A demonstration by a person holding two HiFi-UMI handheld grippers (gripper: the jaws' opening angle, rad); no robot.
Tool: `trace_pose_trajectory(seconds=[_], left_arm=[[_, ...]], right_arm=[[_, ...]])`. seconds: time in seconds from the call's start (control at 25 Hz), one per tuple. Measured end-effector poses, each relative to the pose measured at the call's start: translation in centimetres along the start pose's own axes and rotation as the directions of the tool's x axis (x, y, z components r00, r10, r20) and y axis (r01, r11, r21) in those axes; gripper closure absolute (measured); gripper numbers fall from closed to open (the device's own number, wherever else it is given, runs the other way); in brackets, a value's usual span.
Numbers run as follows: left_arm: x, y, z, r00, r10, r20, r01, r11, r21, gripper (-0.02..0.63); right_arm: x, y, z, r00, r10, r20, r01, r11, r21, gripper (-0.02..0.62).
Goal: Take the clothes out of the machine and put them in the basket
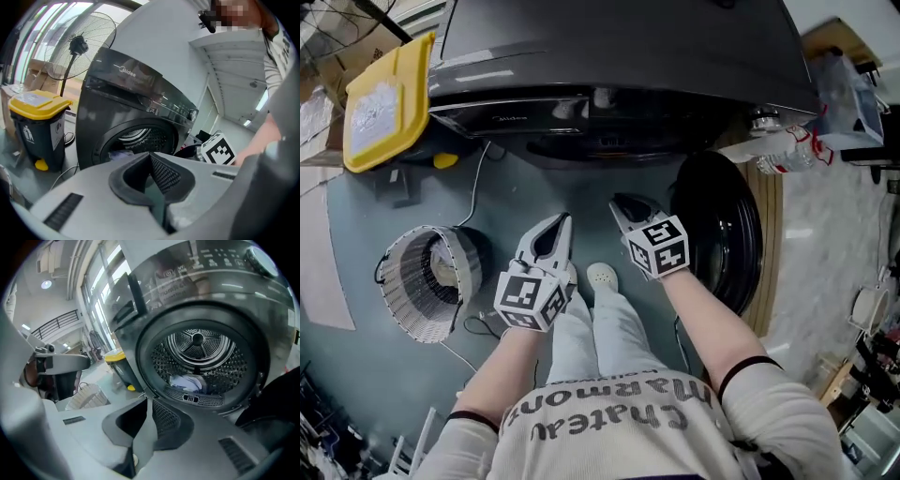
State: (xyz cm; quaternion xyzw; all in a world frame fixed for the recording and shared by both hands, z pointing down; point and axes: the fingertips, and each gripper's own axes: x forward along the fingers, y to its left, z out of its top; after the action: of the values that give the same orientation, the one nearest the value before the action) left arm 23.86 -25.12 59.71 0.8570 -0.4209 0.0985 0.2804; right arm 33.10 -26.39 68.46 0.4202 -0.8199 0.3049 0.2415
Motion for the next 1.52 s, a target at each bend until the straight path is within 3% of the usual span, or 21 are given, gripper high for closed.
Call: trace_pose_trajectory(seconds=[0.16, 0.32, 0.4, 0.56, 0.8, 0.88, 1.08, 1.28, 1.44, 1.52], left_arm=[[3.1, 1.5, -2.1, 0.999, 0.013, 0.045, -0.013, 1.0, -0.01, 0.598], [6.1, 3.4, -4.4, 0.992, -0.03, 0.12, 0.032, 0.999, -0.019, 0.598], [7.5, 4.2, -5.4, 0.988, -0.059, 0.143, 0.057, 0.998, 0.015, 0.598], [10.3, 6.6, -6.6, 0.977, -0.098, 0.19, 0.092, 0.995, 0.041, 0.598], [13.1, 9.1, -8.3, 0.95, -0.21, 0.231, 0.191, 0.976, 0.103, 0.598], [13.9, 9.9, -8.8, 0.95, -0.215, 0.224, 0.188, 0.973, 0.136, 0.598], [15.1, 11.3, -10.2, 0.954, -0.225, 0.2, 0.195, 0.968, 0.16, 0.598], [14.3, 11.8, -10.3, 0.936, -0.261, 0.237, 0.221, 0.958, 0.182, 0.598], [14.0, 12.7, -11.5, 0.942, -0.248, 0.226, 0.216, 0.964, 0.156, 0.598], [14.0, 12.8, -11.9, 0.943, -0.252, 0.219, 0.221, 0.962, 0.159, 0.598]], right_arm=[[4.2, -2.3, -1.8, 0.999, -0.031, 0.023, 0.031, 0.999, -0.031, 0.548], [8.0, -4.8, -2.4, 0.994, -0.064, 0.088, 0.072, 0.993, -0.098, 0.54], [9.9, -6.0, -2.8, 0.992, -0.075, 0.099, 0.088, 0.987, -0.135, 0.454], [13.3, -8.7, -2.5, 0.985, -0.087, 0.149, 0.116, 0.973, -0.2, 0.449], [18.1, -13.0, -0.7, 0.967, -0.136, 0.217, 0.193, 0.944, -0.267, 0.372], [19.4, -14.0, 0.2, 0.963, -0.139, 0.23, 0.203, 0.937, -0.284, 0.334], [21.8, -15.2, 1.6, 0.957, -0.147, 0.252, 0.226, 0.918, -0.326, 0.314], [24.5, -16.7, 2.7, 0.959, -0.188, 0.213, 0.263, 0.872, -0.413, 0.27], [27.3, -17.5, 2.0, 0.975, -0.201, 0.098, 0.223, 0.856, -0.466, 0.258], [28.2, -17.8, 1.8, 0.974, -0.221, 0.057, 0.218, 0.828, -0.517, 0.258]])
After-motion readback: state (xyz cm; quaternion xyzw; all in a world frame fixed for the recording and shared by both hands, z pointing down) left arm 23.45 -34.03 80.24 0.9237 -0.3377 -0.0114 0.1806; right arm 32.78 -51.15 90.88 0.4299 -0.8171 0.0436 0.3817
